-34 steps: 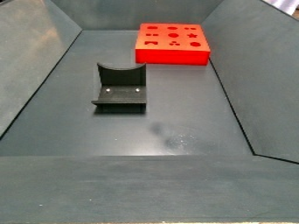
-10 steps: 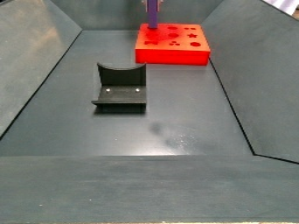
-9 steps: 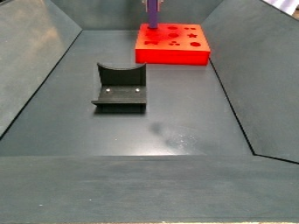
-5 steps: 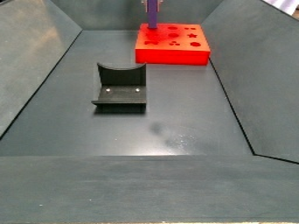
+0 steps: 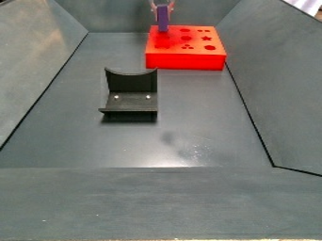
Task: Pick up the rectangle object. Move up. Place the rectangle object on the fixture. Regrasp the rectangle object. Move to above the board. Insert the rectangle object.
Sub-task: Insert the rectangle object.
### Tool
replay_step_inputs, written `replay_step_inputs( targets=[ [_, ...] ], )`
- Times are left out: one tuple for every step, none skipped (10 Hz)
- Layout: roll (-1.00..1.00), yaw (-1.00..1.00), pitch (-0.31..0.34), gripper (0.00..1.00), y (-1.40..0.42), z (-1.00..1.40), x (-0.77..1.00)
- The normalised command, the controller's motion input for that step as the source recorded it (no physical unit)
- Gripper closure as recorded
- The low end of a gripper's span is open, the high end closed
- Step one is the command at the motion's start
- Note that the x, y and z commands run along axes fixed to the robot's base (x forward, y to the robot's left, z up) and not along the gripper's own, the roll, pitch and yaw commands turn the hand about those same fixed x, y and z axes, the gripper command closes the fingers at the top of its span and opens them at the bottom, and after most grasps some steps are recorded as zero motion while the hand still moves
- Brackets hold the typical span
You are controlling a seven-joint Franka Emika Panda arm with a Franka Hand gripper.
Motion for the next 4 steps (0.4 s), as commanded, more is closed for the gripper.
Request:
replay_step_inputs(
  targets=[
    [0.14, 0.0, -0.203, 1.0, 0.0, -0.74, 0.0],
    [0.09, 0.0, -0.306, 1.0, 0.0, -0.63, -0.18],
    [-0.06, 0.0, -0.444, 1.0, 0.0, -0.28, -0.27],
    [0.0, 0.0, 0.0, 1.0, 0.0, 0.0, 0.0]
  ],
)
